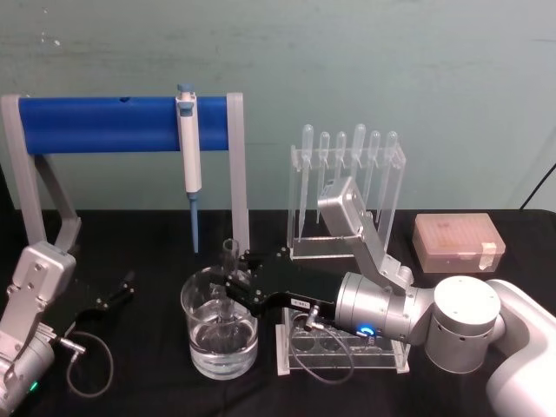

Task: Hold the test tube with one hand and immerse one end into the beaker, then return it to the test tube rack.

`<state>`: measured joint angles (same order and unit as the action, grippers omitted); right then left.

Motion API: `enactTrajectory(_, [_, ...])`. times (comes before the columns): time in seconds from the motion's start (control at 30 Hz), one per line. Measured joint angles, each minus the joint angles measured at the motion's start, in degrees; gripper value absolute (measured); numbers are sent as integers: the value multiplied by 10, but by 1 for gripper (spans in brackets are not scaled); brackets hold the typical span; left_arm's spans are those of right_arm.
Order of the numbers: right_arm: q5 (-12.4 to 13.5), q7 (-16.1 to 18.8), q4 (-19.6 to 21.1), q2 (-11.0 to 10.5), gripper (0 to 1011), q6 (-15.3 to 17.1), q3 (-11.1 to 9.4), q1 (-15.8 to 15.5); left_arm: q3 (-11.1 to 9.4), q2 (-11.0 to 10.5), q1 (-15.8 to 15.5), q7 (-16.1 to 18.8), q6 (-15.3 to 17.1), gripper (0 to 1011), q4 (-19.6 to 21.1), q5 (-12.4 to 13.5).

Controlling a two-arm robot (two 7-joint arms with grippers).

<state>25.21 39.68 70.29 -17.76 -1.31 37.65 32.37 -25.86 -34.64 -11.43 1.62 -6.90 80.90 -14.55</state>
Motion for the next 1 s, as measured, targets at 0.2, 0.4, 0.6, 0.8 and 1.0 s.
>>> enactTrajectory(0.2, [0,0,0,0,229,0,0,0,0,0,0,0,0,1000,0,0])
enactTrajectory(0.4, [1,0,0,0,229,0,0,0,0,0,0,0,0,1000,0,0])
enactTrajectory(0.6, [1,0,1,0,229,0,0,0,0,0,0,0,0,1000,0,0])
enactTrajectory(0.8, [1,0,1,0,229,0,0,0,0,0,0,0,0,1000,0,0])
enactTrajectory(1.0, [1,0,1,0,229,0,0,0,0,0,0,0,0,1000,0,0])
